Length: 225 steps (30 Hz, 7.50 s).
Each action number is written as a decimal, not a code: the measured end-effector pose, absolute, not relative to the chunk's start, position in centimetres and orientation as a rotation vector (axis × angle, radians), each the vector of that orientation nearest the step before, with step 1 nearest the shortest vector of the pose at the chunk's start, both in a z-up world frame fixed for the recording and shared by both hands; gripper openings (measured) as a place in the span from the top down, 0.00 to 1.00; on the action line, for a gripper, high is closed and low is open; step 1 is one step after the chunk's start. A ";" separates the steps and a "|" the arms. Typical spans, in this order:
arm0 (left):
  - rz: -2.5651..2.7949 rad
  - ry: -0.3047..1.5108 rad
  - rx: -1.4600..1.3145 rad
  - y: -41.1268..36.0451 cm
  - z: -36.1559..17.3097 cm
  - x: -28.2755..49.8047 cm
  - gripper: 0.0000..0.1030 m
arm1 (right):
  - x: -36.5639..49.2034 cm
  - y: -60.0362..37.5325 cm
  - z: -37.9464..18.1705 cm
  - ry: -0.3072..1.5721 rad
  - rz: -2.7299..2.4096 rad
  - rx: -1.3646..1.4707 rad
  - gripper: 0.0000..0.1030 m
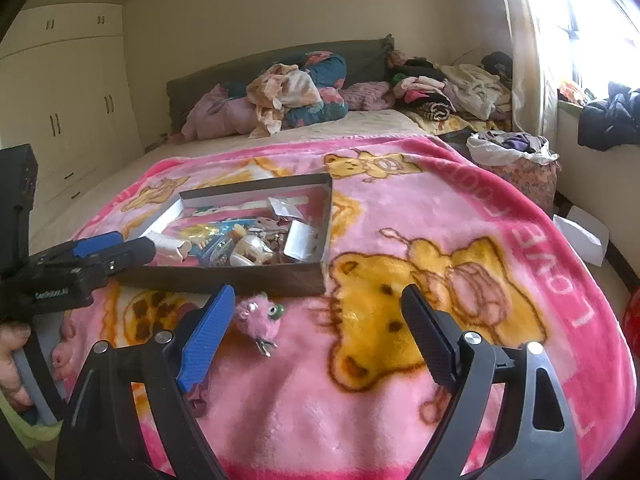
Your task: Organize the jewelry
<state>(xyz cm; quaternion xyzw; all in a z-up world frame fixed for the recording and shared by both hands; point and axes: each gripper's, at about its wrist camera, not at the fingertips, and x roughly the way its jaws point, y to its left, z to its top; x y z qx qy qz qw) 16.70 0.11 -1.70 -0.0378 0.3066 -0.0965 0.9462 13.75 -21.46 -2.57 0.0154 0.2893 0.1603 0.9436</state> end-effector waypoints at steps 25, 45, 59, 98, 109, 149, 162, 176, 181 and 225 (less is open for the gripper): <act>-0.334 0.809 0.004 -4.5 -7.3 13.4 0.11 | 16.0 -21.6 -5.5 0.726 0.391 0.054 0.20; -0.337 0.834 0.014 -4.7 -9.3 14.5 0.76 | 20.0 -16.2 -7.6 0.877 0.564 0.062 0.48; -0.334 0.792 -0.045 -2.1 -7.3 14.2 0.76 | 18.1 -19.2 -6.3 0.811 0.539 0.149 0.62; -0.225 0.623 -0.132 2.5 -2.6 22.2 0.76 | 23.6 -16.2 -1.0 0.719 0.496 0.123 0.62; -0.228 0.651 -0.139 2.2 -3.5 23.5 0.76 | 26.1 -15.0 -1.9 0.744 0.490 0.114 0.62; -0.208 0.690 -0.136 2.5 -4.8 23.6 0.75 | 24.6 -14.2 -3.8 0.750 0.470 0.076 0.44; -0.193 0.655 -0.126 2.8 -3.3 20.3 0.51 | 20.6 -15.1 -2.6 0.669 0.436 0.031 0.26; -0.162 0.611 -0.089 3.0 -2.3 16.7 0.23 | 16.1 -16.2 -2.2 0.559 0.398 0.046 0.13; -0.159 0.590 -0.079 2.9 -2.2 15.4 0.13 | 14.9 -16.7 -2.5 0.535 0.379 0.045 0.13; -0.060 0.496 -0.045 2.3 -4.5 9.7 0.11 | 8.1 -18.3 -6.5 0.359 0.292 0.046 0.06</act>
